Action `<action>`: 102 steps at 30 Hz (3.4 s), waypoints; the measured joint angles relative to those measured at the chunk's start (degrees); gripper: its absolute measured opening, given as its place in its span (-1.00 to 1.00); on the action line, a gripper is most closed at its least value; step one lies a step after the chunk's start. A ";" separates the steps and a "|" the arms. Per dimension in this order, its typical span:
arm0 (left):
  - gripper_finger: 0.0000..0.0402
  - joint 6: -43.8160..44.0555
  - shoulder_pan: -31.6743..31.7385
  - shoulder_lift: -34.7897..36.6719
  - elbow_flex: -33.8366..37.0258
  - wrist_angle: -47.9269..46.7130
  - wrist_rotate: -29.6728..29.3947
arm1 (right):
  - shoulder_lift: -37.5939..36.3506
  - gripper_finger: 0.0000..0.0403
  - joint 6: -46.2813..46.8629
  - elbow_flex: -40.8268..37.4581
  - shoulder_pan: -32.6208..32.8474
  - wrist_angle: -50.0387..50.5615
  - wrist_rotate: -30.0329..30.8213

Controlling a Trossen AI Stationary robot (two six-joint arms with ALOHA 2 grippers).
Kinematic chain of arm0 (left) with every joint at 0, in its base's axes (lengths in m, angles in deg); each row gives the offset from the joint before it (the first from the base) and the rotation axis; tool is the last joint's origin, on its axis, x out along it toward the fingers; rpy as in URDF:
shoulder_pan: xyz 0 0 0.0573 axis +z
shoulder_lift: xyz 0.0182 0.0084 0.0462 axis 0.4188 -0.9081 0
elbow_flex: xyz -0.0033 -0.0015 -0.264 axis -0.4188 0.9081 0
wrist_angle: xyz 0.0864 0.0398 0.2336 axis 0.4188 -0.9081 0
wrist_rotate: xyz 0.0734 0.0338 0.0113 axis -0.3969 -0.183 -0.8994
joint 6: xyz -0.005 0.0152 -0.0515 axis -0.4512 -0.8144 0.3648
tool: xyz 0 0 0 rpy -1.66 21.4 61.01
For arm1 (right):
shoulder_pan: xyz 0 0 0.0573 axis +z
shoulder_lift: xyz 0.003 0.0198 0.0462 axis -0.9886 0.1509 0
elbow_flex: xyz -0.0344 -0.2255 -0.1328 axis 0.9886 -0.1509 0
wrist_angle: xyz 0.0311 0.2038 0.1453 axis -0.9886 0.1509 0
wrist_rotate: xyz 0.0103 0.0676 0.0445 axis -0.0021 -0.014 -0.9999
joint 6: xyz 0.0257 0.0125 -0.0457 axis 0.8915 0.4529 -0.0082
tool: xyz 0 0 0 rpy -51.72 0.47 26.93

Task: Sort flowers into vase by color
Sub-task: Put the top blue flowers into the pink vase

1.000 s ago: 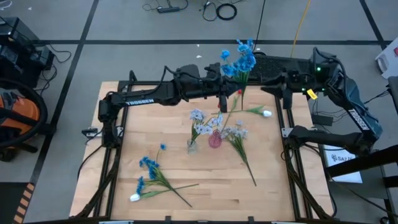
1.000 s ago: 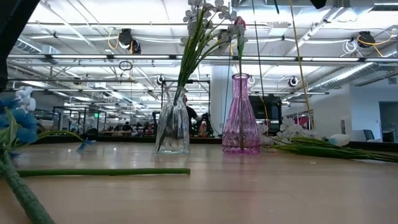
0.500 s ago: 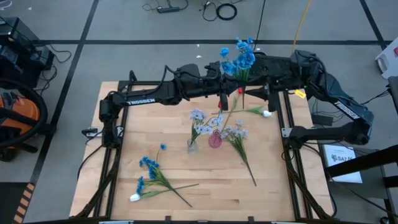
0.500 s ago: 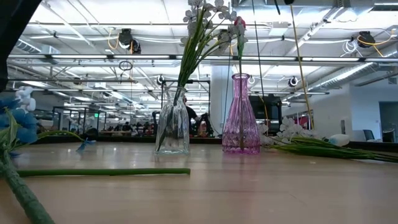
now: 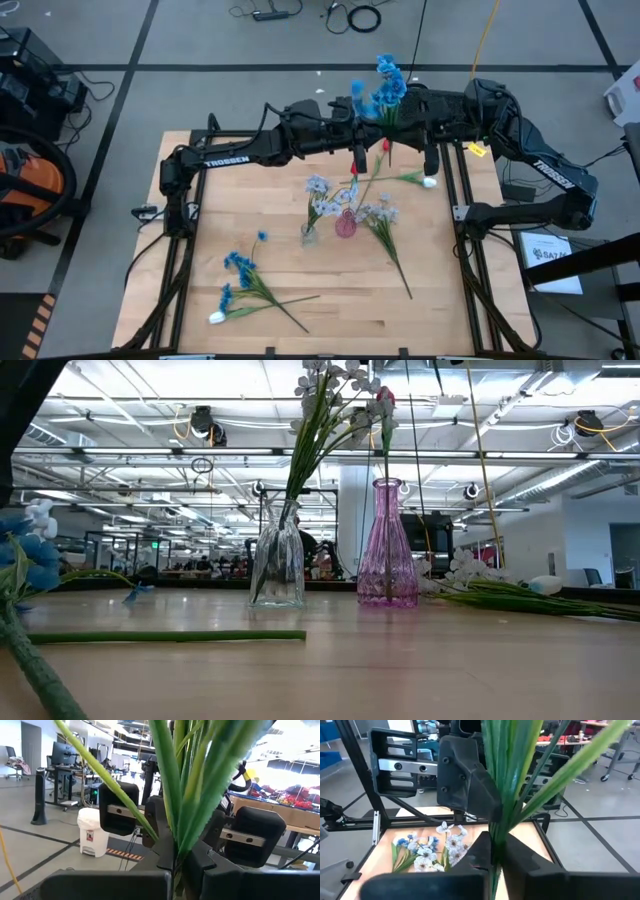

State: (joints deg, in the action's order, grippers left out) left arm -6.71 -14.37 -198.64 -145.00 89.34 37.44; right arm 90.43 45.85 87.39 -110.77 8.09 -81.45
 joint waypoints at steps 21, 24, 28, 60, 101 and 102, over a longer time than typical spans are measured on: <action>-0.15 -3.19 1.09 3.74 0.03 -15.09 0.02 | -8.10 -0.98 2.40 0.00 -0.09 11.66 21.73; -0.15 -4.02 1.53 5.24 0.07 -19.53 -0.18 | -11.44 -0.98 4.10 0.09 -0.09 13.49 24.07; -0.15 -4.67 2.26 8.80 -0.02 -25.81 -3.31 | -15.42 -0.98 7.41 -0.60 -0.09 16.75 26.24; -0.15 6.19 7.61 50.18 53.68 -29.33 -15.02 | -27.50 -1.00 23.42 -53.83 31.20 -46.06 45.73; -0.15 9.21 7.58 53.37 59.69 -27.82 -14.58 | 12.16 -0.99 12.03 -53.92 39.93 -79.92 51.58; -0.15 9.21 7.58 53.37 59.69 -27.82 -14.58 | 12.46 -0.98 11.96 -53.92 39.93 -79.86 51.57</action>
State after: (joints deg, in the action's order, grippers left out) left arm 2.50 -6.78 -145.27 -85.30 61.52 22.86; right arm 102.89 57.82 33.47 -70.84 -71.77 -29.87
